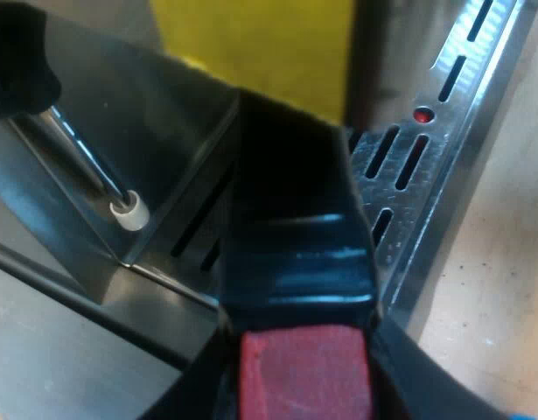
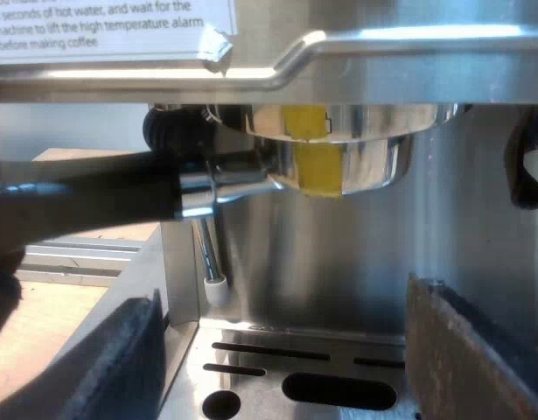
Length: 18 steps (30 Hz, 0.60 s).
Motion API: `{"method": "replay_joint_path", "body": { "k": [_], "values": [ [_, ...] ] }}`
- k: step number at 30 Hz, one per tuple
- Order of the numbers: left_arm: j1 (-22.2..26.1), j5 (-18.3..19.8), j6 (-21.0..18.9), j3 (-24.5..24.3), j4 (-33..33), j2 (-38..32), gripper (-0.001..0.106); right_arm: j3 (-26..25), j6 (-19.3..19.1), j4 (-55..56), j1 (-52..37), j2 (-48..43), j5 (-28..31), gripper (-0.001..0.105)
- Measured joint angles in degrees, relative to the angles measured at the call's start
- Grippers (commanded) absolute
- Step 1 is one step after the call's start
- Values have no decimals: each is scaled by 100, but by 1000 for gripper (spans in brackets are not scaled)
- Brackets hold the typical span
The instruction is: Put the handle in the coffee machine
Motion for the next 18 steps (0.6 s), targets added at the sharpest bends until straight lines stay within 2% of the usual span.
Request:
{"method": "replay_joint_path", "body": {
  "k": [5, 15, 16, 18],
  "values": [
    [0, 58, 12, -27, 113, -97, 0, 0, 0, 0, 0, 0, 0, 61],
    [-12, -62, -13, -27, 124, -217, 0, 0, 0, 0, -48, 0, 0, 60],
    [-12, -80, -16, -27, 125, -240, 0, 0, 0, 15, -113, 0, -11, 56],
    [-12, -91, -31, -27, 125, -238, 0, 0, 0, 153, -236, 0, -63, 54]
  ]
}}
